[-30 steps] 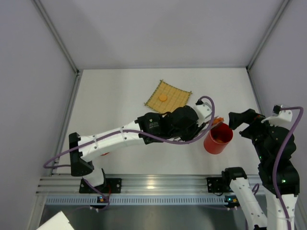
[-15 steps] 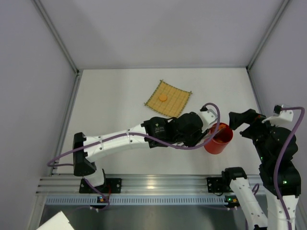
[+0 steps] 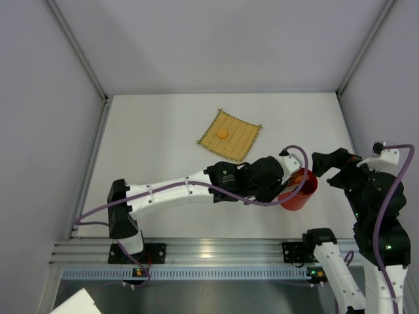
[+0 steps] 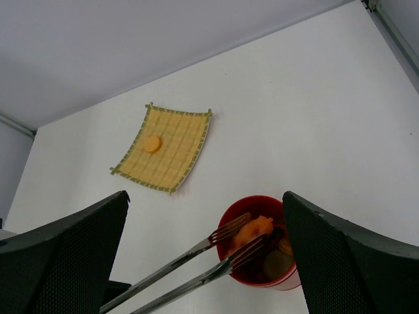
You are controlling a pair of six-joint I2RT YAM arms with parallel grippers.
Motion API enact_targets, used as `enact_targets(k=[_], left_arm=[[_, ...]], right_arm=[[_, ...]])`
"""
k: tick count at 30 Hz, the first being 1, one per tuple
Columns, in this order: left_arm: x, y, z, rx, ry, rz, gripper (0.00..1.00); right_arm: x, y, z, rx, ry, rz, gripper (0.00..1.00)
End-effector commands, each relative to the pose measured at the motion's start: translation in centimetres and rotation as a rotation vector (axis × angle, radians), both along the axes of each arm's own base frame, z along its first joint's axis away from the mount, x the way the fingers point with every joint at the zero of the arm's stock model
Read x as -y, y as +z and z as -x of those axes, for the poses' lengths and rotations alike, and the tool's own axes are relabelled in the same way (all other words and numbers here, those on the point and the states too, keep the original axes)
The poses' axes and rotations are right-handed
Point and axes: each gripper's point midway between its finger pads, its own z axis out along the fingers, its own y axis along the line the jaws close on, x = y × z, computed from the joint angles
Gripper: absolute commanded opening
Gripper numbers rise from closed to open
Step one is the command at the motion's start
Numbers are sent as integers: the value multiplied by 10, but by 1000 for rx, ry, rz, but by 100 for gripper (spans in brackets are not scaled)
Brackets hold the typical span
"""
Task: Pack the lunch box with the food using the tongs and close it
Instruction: Place the fake food in the packing box.
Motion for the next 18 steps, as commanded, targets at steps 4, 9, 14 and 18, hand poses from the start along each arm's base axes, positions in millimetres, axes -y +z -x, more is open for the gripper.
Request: enact_targets(k=[4, 9, 14, 18], left_arm=[[19, 34, -2, 39, -18, 118, 49], [19, 45, -3, 57, -27, 139, 54], [15, 67, -6, 87, -15, 172, 54], [-7, 96, -23, 164, 97, 206, 54]], right_arm=[[4, 9, 5, 19, -13, 17, 100], [4, 6, 4, 15, -14, 16, 100], [4, 5, 4, 19, -16, 11, 100], [4, 4, 5, 17, -15, 15, 100]])
